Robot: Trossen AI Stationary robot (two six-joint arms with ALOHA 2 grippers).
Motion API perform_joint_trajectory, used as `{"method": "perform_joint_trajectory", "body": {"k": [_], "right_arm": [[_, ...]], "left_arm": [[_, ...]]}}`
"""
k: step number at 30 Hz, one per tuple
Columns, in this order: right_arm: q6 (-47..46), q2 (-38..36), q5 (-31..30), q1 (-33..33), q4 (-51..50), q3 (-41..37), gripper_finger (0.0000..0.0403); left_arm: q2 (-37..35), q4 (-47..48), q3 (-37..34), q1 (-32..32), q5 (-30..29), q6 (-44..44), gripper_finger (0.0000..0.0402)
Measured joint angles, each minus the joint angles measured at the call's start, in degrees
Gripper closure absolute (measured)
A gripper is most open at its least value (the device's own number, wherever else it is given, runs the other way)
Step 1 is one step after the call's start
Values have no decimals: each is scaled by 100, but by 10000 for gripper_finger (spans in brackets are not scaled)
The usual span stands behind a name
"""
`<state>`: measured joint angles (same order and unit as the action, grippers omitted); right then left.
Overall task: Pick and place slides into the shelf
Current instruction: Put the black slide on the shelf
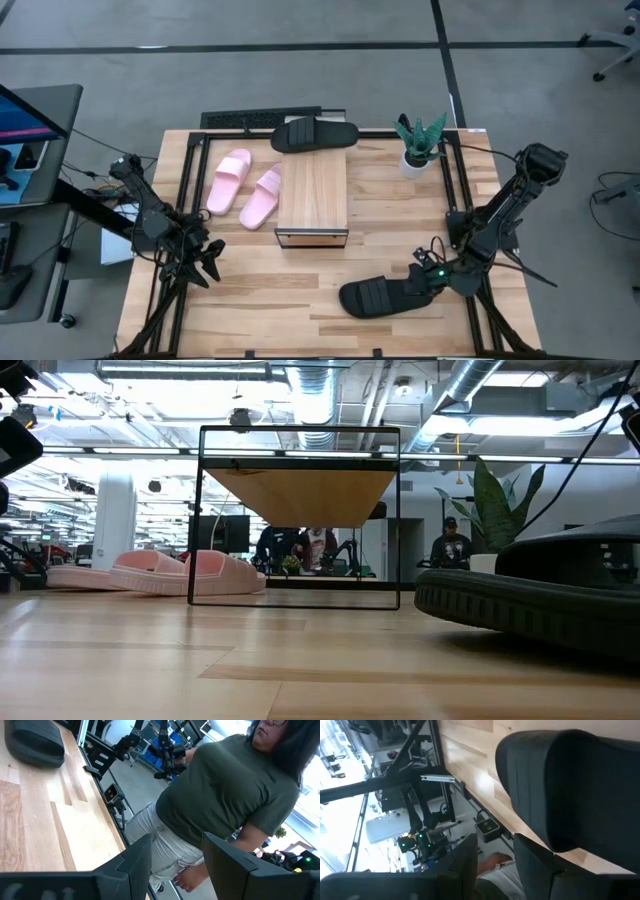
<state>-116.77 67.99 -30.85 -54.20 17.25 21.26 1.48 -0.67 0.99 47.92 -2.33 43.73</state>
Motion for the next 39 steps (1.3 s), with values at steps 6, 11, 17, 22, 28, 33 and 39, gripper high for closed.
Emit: {"method": "perform_joint_trajectory", "body": {"k": [6, 11, 17, 22, 28, 33, 39], "right_arm": [[-36, 0, 258, 201, -20, 0, 285], [-39, 0, 549, 381, -205, 0, 285], [-159, 0, 681, 520, -358, 0, 288], [-176, 47, 712, 640, -360, 77, 305], [-137, 408, 990, 752, -349, 385, 320], [-135, 650, 1138, 737, -350, 523, 320], [-126, 844, 1332, 744, -352, 656, 320]], "left_arm": [[-1, 0, 2, -2, 0, 2, 239], [1, 0, 1, -1, 0, 0, 239], [1, 0, 1, 0, 0, 2, 239], [-1, 0, 2, -2, 0, 2, 239], [0, 0, 2, 0, 0, 2, 239], [-1, 0, 0, 0, 0, 2, 239], [1, 0, 2, -2, 0, 1, 239]]}}
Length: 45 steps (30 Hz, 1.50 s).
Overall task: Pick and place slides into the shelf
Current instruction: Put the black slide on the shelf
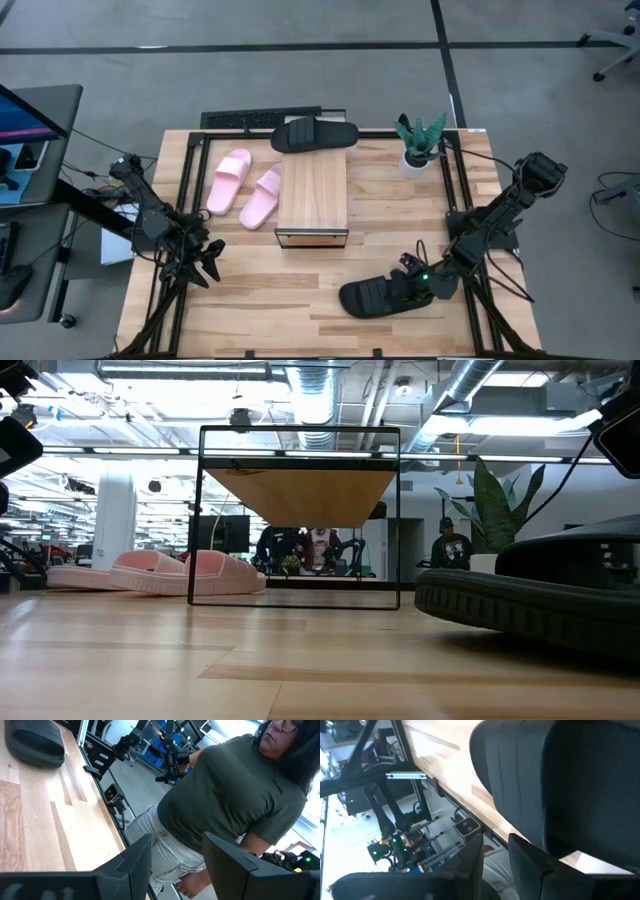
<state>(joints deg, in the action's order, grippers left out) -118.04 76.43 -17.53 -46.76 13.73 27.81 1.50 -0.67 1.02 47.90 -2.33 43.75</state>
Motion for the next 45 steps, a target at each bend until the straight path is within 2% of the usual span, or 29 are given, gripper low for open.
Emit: {"method": "perform_joint_trajectory", "body": {"k": [9, 32, 45], "right_arm": [[22, 6, 485, 0, -379, 0, 320], [114, 4, 593, 133, -494, 0, 320], [281, 41, 965, 392, -581, 0, 320]], "left_arm": [[-2, 0, -2, 2, -1, 0, 239], [-2, 0, -2, 2, 0, -1, 239], [-2, 0, -2, 2, 0, 0, 239]]}}
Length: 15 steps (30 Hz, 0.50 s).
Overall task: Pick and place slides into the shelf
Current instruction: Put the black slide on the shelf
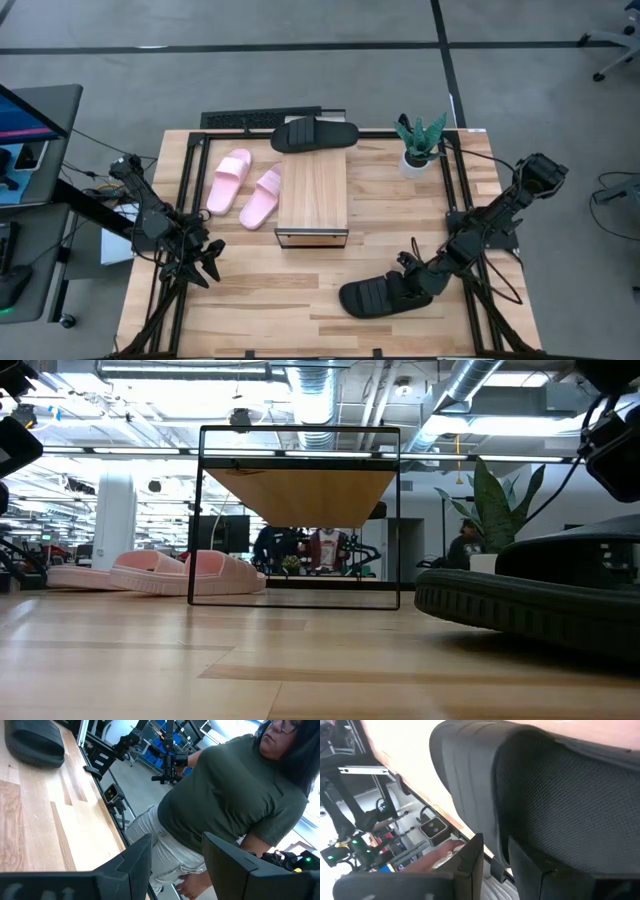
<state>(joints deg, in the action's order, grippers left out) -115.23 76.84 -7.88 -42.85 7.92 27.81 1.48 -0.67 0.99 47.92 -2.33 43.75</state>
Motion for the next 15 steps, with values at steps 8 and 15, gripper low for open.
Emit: {"method": "perform_joint_trajectory", "body": {"k": [8, 15], "right_arm": [[174, 0, 99, 185, -70, 0, 320], [321, 2, 284, 356, -68, 0, 320]], "left_arm": [[0, 0, 2, 0, 0, 0, 239], [0, 0, 2, -1, 0, -1, 239]]}}
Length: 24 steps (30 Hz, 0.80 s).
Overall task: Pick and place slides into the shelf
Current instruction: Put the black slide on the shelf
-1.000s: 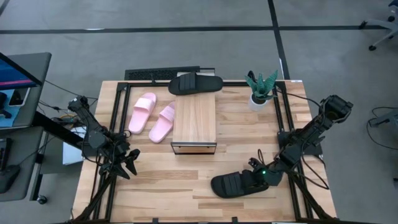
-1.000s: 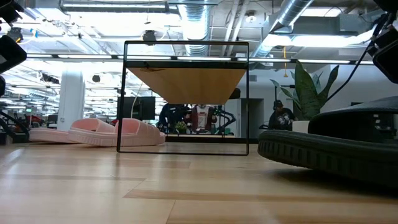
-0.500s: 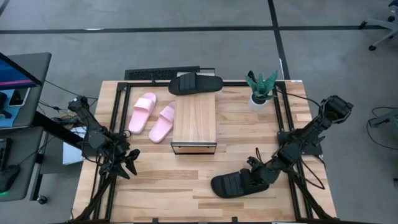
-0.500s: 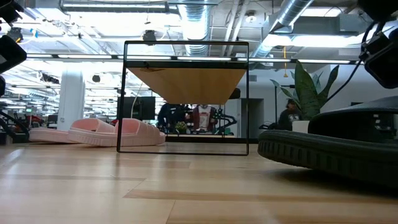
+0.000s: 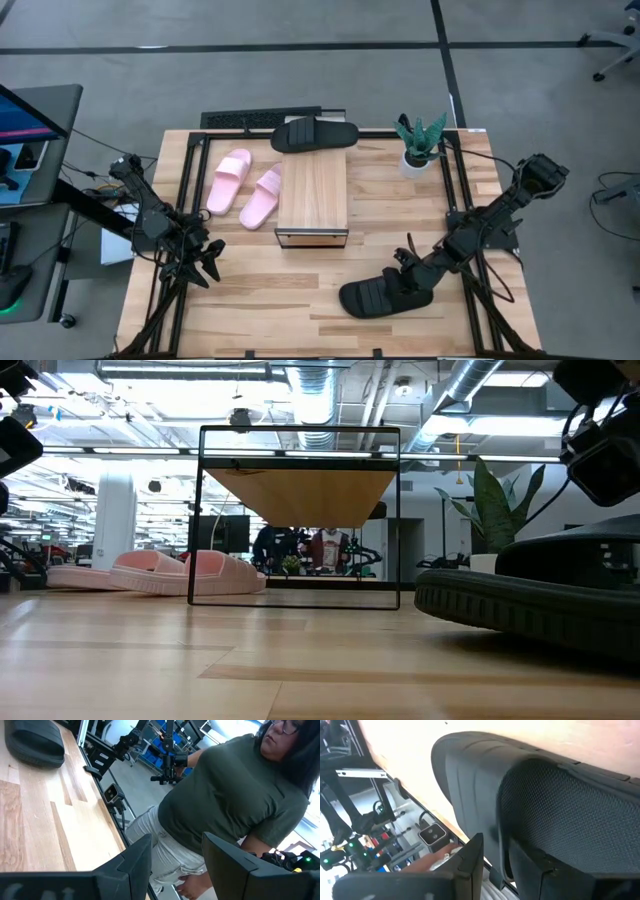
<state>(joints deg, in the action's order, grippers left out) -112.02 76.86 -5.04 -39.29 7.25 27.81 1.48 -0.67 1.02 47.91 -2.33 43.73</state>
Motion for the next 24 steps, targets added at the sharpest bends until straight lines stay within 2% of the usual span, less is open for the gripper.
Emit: {"method": "perform_joint_trajectory", "body": {"k": [7, 17, 21, 24], "right_arm": [[115, 85, 130, 87, 35, 0, 320], [108, 498, 162, 120, 694, 0, 325], [84, 494, 162, 118, 697, 0, 349], [82, 492, 157, 118, 717, 0, 384]], "left_arm": [[0, 0, 0, 1, 0, 0, 239], [1, 0, -2, 1, 0, 1, 239], [0, 0, -2, 1, 0, 1, 239], [1, 0, -1, 1, 0, 0, 239]]}}
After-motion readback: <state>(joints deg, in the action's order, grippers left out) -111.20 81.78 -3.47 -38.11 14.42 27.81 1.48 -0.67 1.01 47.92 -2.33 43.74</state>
